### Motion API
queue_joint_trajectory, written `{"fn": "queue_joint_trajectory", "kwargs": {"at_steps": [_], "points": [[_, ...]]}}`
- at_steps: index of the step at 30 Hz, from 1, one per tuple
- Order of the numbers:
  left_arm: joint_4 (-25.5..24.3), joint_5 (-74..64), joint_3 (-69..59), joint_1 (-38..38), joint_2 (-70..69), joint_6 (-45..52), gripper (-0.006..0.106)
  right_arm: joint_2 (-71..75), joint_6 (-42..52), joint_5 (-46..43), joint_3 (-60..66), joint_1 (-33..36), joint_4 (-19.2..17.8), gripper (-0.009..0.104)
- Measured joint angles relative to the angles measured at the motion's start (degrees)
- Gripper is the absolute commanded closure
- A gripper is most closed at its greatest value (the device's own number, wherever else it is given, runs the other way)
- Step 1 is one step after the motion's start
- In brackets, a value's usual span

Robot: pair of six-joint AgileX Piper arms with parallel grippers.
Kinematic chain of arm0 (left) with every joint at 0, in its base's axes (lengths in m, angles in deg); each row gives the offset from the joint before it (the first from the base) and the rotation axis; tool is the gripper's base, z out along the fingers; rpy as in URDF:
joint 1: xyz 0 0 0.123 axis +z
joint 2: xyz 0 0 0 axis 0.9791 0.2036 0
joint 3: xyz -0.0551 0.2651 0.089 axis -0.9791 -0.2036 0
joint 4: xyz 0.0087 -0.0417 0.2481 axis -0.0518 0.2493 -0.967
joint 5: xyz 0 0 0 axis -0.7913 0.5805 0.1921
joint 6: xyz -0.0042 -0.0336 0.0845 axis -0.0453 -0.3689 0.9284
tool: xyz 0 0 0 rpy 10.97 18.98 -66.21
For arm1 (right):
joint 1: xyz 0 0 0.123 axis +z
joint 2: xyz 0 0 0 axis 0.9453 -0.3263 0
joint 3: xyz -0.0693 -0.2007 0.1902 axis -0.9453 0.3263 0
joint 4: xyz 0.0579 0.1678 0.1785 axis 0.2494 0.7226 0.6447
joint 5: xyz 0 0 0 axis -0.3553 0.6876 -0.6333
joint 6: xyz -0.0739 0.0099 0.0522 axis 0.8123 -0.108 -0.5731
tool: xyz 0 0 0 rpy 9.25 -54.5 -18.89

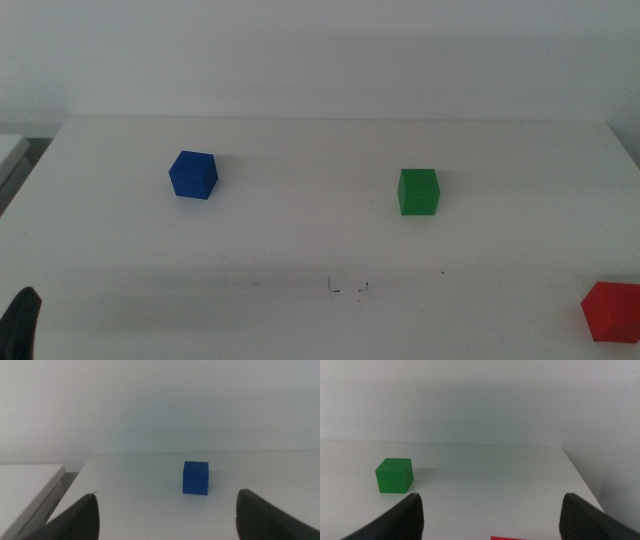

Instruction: Stack red cubes first, then green, then blue cubes in a specific spot.

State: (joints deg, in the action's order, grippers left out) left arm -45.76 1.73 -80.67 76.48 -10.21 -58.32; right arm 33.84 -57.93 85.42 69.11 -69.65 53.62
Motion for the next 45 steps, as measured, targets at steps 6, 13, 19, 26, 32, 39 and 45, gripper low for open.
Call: {"fn": "queue_joint_trajectory", "kwargs": {"at_steps": [6,13,19,26,32,39,45], "points": [[0.0,0.0,0.0,0.0,0.0,0.0,0.007,0.0,-5.2,0.0,0.0,0.0,0.1,0.010],[0.0,0.0,0.0,0.0,0.0,0.0,0.007,-4.6,-12.3,7.1,-11.6,0.0,-0.8,0.010],[0.0,0.0,0.0,0.0,0.0,0.0,0.007,-20.6,-12.7,27.8,-32.3,0.0,-1.5,0.010],[0.0,0.0,0.0,0.0,0.0,0.0,0.007,-38.1,-11.8,57.0,-52.5,0.0,-1.9,0.010],[0.0,0.0,0.0,0.0,0.0,0.0,0.007,-44.6,-11.6,59.8,-56.1,0.0,-1.5,0.010],[0.0,0.0,0.0,0.0,0.0,0.0,0.007,-45.4,-11.6,60.2,-56.1,0.0,-0.2,0.010],[0.0,0.0,0.0,0.0,0.0,0.0,0.007,-48.1,-8.9,60.4,-56.1,0.0,0.1,0.010]]}}
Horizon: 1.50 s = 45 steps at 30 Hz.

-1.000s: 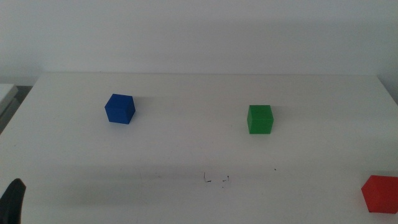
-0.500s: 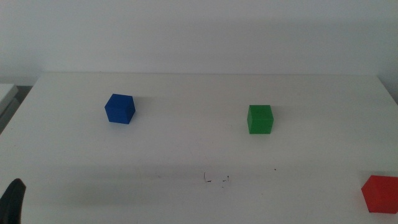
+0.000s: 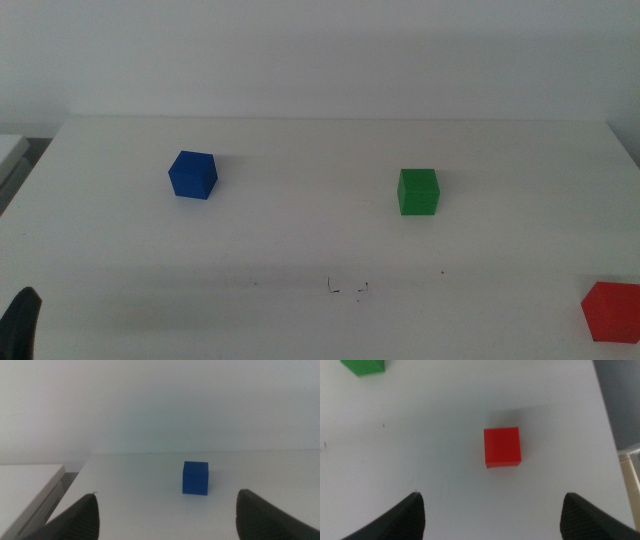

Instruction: Stack red cubes first, then green, then blue cubes in a specific spot.

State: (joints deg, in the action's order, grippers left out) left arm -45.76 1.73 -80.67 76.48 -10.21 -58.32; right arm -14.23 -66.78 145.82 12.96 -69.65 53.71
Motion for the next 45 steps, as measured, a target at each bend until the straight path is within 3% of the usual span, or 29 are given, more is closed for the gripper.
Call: {"fn": "queue_joint_trajectory", "kwargs": {"at_steps": [7,17,24,35,45], "points": [[0.0,0.0,0.0,0.0,0.0,0.0,0.007,-8.3,4.0,0.1,0.0,0.0,2.2,0.010],[0.0,0.0,0.0,0.0,0.0,0.0,0.007,-22.4,5.0,-0.1,0.0,-0.6,-2.8,0.010],[0.0,0.0,0.0,0.0,0.0,0.0,0.007,-29.1,6.7,-5.5,0.0,-4.7,-1.1,0.010],[0.0,0.0,0.0,0.0,0.0,0.0,0.007,-34.5,7.1,-12.4,0.1,-5.0,-0.2,0.011],[0.0,0.0,0.0,0.0,0.0,0.0,0.007,-35.4,6.9,-20.8,7.5,-5.0,0.1,0.011]]}}
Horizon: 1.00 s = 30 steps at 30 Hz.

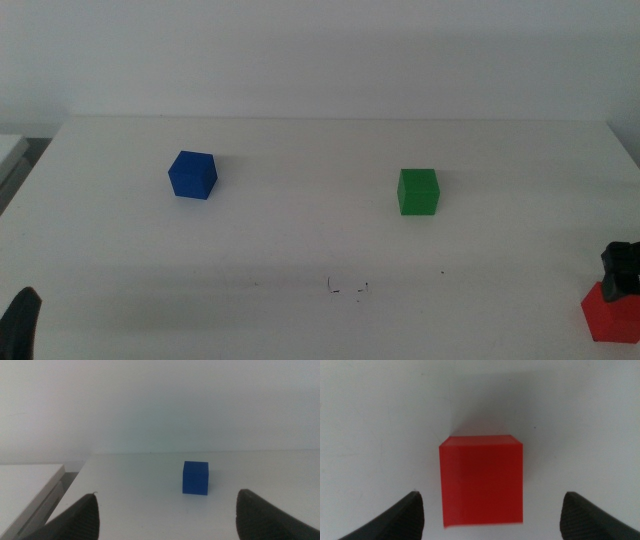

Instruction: Stack red cubes first, then green, then blue cubes in a specific spot.

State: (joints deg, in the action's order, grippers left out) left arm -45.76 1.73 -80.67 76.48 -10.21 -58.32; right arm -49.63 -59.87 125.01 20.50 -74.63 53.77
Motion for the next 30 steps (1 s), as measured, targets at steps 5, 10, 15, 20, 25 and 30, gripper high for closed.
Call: {"fn": "queue_joint_trajectory", "kwargs": {"at_steps": [5,10,15,20,25,30], "points": [[0.0,0.0,0.0,0.0,0.0,0.0,0.007,-1.1,-0.1,-3.3,0.9,0.0,0.0,0.011],[0.0,0.0,0.0,0.0,0.0,0.0,0.007,-2.4,-0.2,-4.8,1.0,0.0,0.0,0.014],[0.0,0.0,0.0,0.0,0.0,0.0,0.007,-4.7,-0.2,-5.4,1.1,0.0,0.0,0.017],[0.0,0.0,0.0,0.0,0.0,0.0,0.007,-6.5,-0.2,-6.3,1.1,0.0,0.0,0.018],[0.0,0.0,0.0,0.0,0.0,0.0,0.007,-8.2,-0.2,-6.8,1.1,0.0,0.1,0.024],[0.0,0.0,0.0,0.0,0.0,0.0,0.007,-9.1,-0.2,-6.8,1.1,0.0,0.1,0.034]]}}
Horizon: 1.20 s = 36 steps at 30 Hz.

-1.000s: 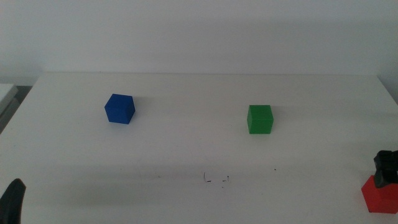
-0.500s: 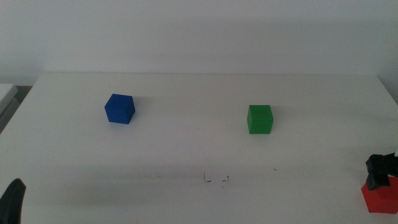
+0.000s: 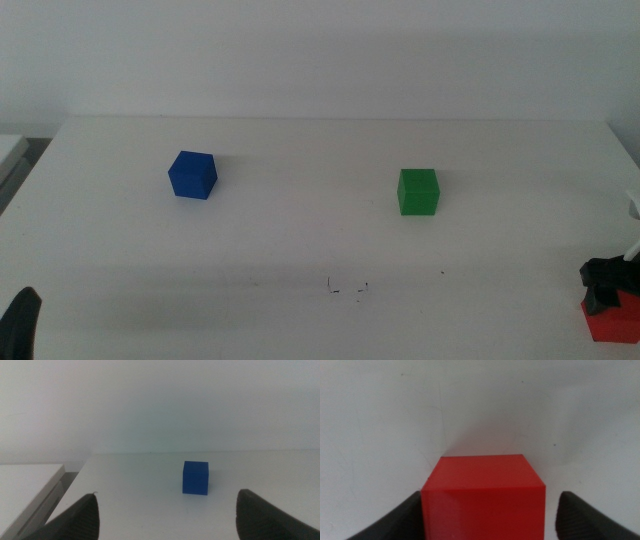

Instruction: Stack red cubes first, then green, then blue cubes in a specific spot.

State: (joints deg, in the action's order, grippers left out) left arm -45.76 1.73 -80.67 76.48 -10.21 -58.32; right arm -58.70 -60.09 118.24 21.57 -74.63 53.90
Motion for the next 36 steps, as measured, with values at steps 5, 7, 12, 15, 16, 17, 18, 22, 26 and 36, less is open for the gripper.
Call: {"fn": "queue_joint_trajectory", "kwargs": {"at_steps": [5,7,12,15,16,17,18,22,26,36], "points": [[0.0,0.0,0.0,0.0,0.0,0.0,0.007,-0.3,0.0,0.0,0.0,0.0,0.0,0.043],[0.0,0.0,0.0,0.0,0.0,0.0,0.007,-0.3,0.0,0.0,0.0,0.0,0.0,0.048],[0.0,0.0,0.0,0.0,0.0,0.0,0.007,-0.3,-0.7,0.0,0.0,0.0,0.0,0.069],[0.0,0.0,0.0,0.0,0.0,0.0,0.007,-0.3,-2.7,2.0,-1.1,1.3,-1.2,0.076],[0.0,0.0,0.0,0.0,0.0,0.0,0.007,0.0,-3.7,3.1,-1.8,2.1,-2.0,0.078],[0.0,0.0,0.0,0.0,0.0,0.0,0.007,0.5,-5.5,4.2,-2.9,3.5,-3.3,0.079],[0.0,0.0,0.0,0.0,0.0,0.0,0.007,1.1,-7.8,5.3,-4.3,5.2,-4.8,0.080],[0.0,0.0,0.0,0.0,0.0,0.0,0.007,2.5,-18.1,11.1,-11.4,13.7,-8.4,0.080],[0.0,0.0,0.0,0.0,0.0,0.0,0.007,0.8,-25.4,17.6,-21.1,23.7,-8.7,0.080],[0.0,0.0,0.0,0.0,0.0,0.0,0.007,-15.6,-37.3,25.5,-42.6,40.5,-7.0,0.080]]}}
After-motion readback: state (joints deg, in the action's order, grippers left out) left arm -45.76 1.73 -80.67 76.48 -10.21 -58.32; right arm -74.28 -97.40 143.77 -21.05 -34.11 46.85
